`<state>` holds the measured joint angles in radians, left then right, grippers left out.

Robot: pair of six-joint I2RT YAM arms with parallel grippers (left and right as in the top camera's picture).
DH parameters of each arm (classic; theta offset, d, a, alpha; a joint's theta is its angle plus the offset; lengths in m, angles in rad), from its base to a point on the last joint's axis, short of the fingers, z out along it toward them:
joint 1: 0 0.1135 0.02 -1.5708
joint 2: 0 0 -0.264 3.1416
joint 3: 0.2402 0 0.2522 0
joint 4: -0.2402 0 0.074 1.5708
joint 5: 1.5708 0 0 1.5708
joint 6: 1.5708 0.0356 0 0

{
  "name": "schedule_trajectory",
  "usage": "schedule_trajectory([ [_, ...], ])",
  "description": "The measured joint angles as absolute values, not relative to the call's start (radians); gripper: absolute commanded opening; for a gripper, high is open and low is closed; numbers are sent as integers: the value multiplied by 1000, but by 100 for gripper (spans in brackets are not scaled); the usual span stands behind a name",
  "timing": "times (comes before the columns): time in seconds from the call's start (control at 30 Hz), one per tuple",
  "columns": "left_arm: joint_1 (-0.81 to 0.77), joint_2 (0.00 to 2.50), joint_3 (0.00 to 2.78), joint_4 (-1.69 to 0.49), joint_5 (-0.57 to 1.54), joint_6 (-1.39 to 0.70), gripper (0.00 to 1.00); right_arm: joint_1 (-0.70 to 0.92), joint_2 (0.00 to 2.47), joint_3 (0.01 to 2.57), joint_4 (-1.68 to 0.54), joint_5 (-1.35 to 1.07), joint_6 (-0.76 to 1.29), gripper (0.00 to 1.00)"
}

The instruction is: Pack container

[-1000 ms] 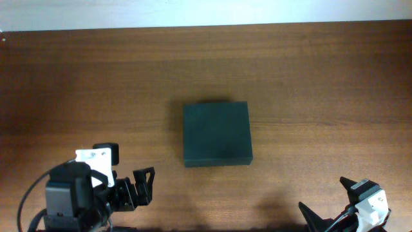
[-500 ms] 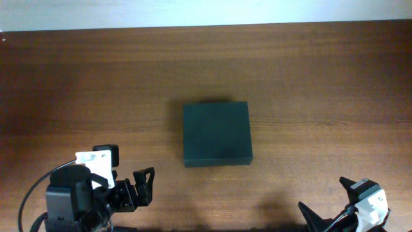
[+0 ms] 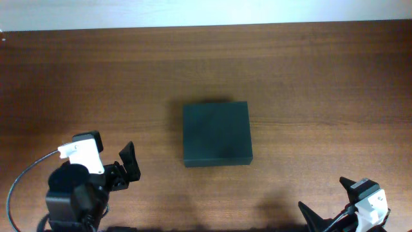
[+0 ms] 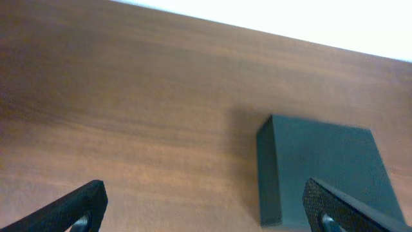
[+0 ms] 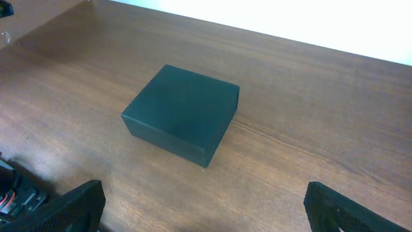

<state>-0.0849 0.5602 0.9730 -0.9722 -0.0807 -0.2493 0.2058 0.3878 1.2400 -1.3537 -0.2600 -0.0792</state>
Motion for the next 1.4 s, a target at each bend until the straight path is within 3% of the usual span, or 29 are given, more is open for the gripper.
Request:
schedule_trajectory([
  [0.2,-48,399,757,-836,-111,-246,99,206,388,1239,-1354,-258,-78,99],
  [0.63,-3,94,368,-826,-22,-201,99,206,388,1238,-1354,-258,-78,99],
  [1.07,-3,54,218,-822,-34,-187,99,206,388,1238,-1354,-258,-78,99],
  [1.4,-3,17,202,-821,-41,-51,99,206,388,1238,-1354,-258,-78,99],
])
